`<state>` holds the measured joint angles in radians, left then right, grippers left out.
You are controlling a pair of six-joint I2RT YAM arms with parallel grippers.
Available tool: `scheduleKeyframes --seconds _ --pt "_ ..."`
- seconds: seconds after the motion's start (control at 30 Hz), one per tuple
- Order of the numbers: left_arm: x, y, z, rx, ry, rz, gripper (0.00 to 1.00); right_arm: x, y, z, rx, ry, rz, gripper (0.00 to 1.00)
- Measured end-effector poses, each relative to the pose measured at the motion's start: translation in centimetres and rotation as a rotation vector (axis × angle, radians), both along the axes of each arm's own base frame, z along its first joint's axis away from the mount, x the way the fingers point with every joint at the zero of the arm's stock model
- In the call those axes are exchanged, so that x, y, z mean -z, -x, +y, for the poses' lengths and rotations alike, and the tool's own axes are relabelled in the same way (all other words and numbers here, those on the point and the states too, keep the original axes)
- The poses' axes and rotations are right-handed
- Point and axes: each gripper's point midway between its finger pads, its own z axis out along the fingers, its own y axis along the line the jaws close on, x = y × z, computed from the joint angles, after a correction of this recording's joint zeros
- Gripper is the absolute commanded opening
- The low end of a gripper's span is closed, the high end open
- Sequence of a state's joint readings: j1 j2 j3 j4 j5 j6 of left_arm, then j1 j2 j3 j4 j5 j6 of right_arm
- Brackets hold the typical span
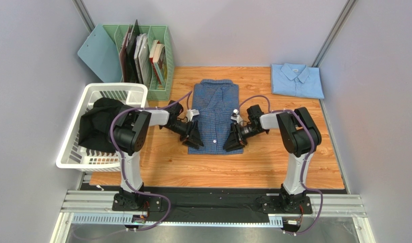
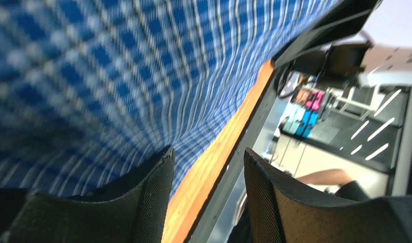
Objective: Fold and stack the long sleeve shirts
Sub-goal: Fold the shirt
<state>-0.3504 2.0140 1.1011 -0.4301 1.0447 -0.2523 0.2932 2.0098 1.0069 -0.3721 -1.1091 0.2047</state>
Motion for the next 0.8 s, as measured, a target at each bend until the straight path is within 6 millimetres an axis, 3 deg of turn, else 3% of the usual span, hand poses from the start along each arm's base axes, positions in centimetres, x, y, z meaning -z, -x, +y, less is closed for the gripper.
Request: scheduleKeyframes --seconds 0.1,0.2,0.33,0.43,0.5,0.6,0.8 --pt "-1.2 1.8 0.4 0.032 0.002 -0.038 0.60 -1.1 1.6 -1.0 -0.017 0.046 -0.027 0.44" --pt "-4.2 1.6 0.2 0.037 0.045 -0.148 0.62 -4.0 1.1 -1.1 -0.028 0.045 -0.132 0.44" --pt "-9.5 -1.2 -1.3 0.023 0.135 -0.347 0.63 -8.5 -3.1 0.1 -0.005 -0.002 -0.320 0.36" --pt "-11.0 -4.0 -2.8 -0.019 0.182 -0.406 0.64 -9.8 -7.2 1.4 0.023 -0.030 -0.408 0.23" --pt "-10.5 -5.0 -3.2 -0.043 0.178 -0.404 0.64 -9.2 -9.2 2.0 0.043 -0.029 -0.412 0.13" --pt "-9.4 -6.1 -3.5 -0.068 0.161 -0.384 0.62 -6.4 -11.0 2.3 0.072 0.007 -0.368 0.10" --pt "-8.2 -8.5 -4.0 -0.095 0.135 -0.387 0.61 -1.0 -11.5 1.9 0.117 0.104 -0.241 0.09"
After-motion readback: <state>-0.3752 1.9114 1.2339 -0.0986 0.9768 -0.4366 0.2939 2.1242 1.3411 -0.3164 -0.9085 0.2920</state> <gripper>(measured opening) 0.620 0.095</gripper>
